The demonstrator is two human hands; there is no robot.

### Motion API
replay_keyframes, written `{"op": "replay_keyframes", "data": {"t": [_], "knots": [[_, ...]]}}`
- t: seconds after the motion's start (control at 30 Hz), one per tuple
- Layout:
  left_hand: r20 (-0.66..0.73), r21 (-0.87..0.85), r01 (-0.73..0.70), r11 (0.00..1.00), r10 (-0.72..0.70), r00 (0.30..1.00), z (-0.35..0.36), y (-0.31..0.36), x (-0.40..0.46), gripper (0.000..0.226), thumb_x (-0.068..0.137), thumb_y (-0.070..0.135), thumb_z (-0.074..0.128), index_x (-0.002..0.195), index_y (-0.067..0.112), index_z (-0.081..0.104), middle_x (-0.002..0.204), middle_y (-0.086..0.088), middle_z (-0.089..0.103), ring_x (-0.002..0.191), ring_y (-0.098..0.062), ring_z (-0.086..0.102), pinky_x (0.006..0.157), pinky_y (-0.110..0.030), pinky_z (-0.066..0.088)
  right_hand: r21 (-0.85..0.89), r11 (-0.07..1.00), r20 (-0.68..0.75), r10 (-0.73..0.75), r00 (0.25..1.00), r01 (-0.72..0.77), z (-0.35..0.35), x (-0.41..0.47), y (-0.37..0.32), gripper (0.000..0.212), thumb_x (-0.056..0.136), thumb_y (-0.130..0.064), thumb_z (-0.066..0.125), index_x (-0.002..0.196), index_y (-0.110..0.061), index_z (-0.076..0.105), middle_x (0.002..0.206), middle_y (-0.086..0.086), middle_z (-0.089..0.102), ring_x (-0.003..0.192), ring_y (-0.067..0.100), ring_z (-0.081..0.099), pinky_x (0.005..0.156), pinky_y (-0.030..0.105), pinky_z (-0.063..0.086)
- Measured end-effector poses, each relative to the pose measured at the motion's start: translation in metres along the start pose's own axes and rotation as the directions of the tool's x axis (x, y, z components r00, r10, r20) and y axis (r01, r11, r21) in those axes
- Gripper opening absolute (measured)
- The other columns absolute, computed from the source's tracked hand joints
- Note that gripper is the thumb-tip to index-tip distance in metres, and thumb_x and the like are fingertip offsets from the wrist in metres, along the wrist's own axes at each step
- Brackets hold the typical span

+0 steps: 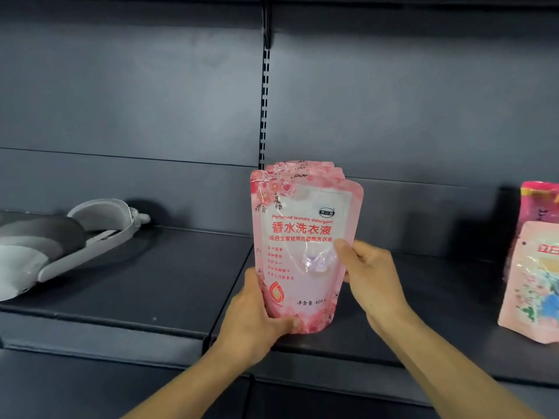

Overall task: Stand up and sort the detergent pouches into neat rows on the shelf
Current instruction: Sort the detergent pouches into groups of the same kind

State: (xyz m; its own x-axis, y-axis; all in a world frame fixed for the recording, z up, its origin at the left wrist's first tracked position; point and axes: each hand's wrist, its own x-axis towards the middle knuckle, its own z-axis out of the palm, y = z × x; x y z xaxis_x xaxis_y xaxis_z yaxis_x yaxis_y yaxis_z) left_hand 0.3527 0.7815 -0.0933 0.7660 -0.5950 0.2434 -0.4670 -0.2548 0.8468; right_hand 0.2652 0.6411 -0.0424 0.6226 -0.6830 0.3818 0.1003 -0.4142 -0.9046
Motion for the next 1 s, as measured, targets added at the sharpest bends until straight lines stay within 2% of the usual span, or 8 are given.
{"op": "replay_keyframes", "data": {"t": [0.1, 0.37, 0.57, 0.7, 0.8, 0.87, 0.93, 1.0], "knots": [[0.018, -0.006, 0.008, 1.000, -0.008, 1.000, 0.001, 0.003, 0.004, 0.069, 0.065, 0.027, 0.085, 0.111, 0.028, 0.035, 0.106, 0.016, 0.057, 0.094, -0.003, 0.058, 0.068, -0.012, 0.048, 0.004, 1.000, -0.007, 0.006, 1.000, -0.006, -0.002, 0.003, -0.001, 0.043, 0.091, -0.034, 0.053, 0.091, 0.008, 0.061, 0.094, 0.021, 0.069, 0.096, 0.044, 0.060, 0.082, 0.060, 0.049], [-0.008, 0.043, 0.014, 0.999, -0.013, 1.000, 0.005, 0.001, 0.009, 0.069, 0.064, 0.030, 0.085, 0.111, 0.028, 0.035, 0.103, 0.017, 0.058, 0.095, -0.007, 0.060, 0.084, -0.027, 0.053, -0.009, 1.000, 0.014, 0.008, 1.000, -0.008, -0.002, 0.009, 0.003, 0.055, 0.092, -0.042, 0.046, 0.099, 0.011, 0.054, 0.103, 0.028, 0.061, 0.099, 0.047, 0.055, 0.082, 0.063, 0.047], [0.020, 0.052, 0.009, 0.999, -0.010, 1.000, 0.001, -0.001, 0.012, 0.072, 0.066, 0.027, 0.084, 0.116, 0.030, 0.031, 0.106, 0.016, 0.058, 0.095, -0.006, 0.059, 0.074, -0.017, 0.049, -0.060, 0.998, 0.026, -0.011, 1.000, 0.013, -0.003, 0.007, -0.003, 0.049, 0.093, -0.037, 0.045, 0.095, 0.011, 0.056, 0.101, 0.026, 0.063, 0.097, 0.046, 0.056, 0.081, 0.062, 0.048], [0.044, 0.062, 0.012, 0.998, -0.015, 0.999, 0.001, -0.002, 0.012, 0.072, 0.066, 0.029, 0.083, 0.115, 0.031, 0.031, 0.106, 0.018, 0.057, 0.095, -0.004, 0.059, 0.073, -0.014, 0.048, -0.015, 0.998, 0.009, -0.062, 0.998, 0.062, -0.007, 0.009, -0.016, 0.031, 0.093, -0.031, 0.051, 0.091, -0.004, 0.065, 0.093, 0.011, 0.071, 0.091, 0.031, 0.066, 0.086, 0.051, 0.052], [0.029, 0.024, 0.021, 0.999, -0.022, 0.999, 0.001, 0.001, 0.011, 0.068, 0.068, 0.027, 0.082, 0.114, 0.031, 0.032, 0.102, 0.020, 0.057, 0.089, 0.001, 0.057, 0.062, -0.009, 0.044, 0.060, 0.993, -0.023, -0.101, 0.995, 0.102, -0.008, 0.017, -0.028, 0.041, 0.092, -0.034, 0.053, 0.089, 0.005, 0.062, 0.093, 0.021, 0.068, 0.079, 0.029, 0.067, 0.077, 0.043, 0.055], [0.023, 0.012, 0.027, 1.000, -0.027, 0.999, 0.001, 0.002, 0.011, 0.066, 0.070, 0.023, 0.081, 0.113, 0.031, 0.032, 0.100, 0.020, 0.057, 0.086, 0.004, 0.057, 0.057, -0.007, 0.043, 0.099, 0.989, -0.053, -0.105, 0.993, 0.110, -0.007, 0.021, -0.033, 0.053, 0.092, -0.040, 0.051, 0.087, 0.013, 0.056, 0.095, 0.031, 0.061, 0.069, 0.024, 0.054, 0.066, 0.039, 0.047], [0.019, 0.017, 0.031, 0.999, -0.031, 0.999, 0.002, 0.002, 0.011, 0.064, 0.071, 0.022, 0.081, 0.112, 0.030, 0.032, 0.101, 0.018, 0.057, 0.085, 0.004, 0.056, 0.056, -0.008, 0.043, 0.108, 0.989, -0.068, -0.098, 0.993, 0.105, -0.005, 0.023, -0.037, 0.059, 0.092, -0.044, 0.050, 0.088, 0.015, 0.054, 0.098, 0.035, 0.057, 0.070, 0.019, 0.047, 0.063, 0.042, 0.045], [0.014, 0.017, 0.034, 0.999, -0.034, 0.999, 0.003, 0.002, 0.011, 0.064, 0.071, 0.022, 0.081, 0.111, 0.029, 0.032, 0.100, 0.018, 0.057, 0.085, 0.003, 0.056, 0.056, -0.008, 0.043, 0.107, 0.989, -0.081, -0.095, 0.992, 0.104, -0.004, 0.025, -0.038, 0.060, 0.092, -0.044, 0.050, 0.088, 0.015, 0.053, 0.098, 0.035, 0.057, 0.069, 0.019, 0.046, 0.064, 0.036, 0.040]]}}
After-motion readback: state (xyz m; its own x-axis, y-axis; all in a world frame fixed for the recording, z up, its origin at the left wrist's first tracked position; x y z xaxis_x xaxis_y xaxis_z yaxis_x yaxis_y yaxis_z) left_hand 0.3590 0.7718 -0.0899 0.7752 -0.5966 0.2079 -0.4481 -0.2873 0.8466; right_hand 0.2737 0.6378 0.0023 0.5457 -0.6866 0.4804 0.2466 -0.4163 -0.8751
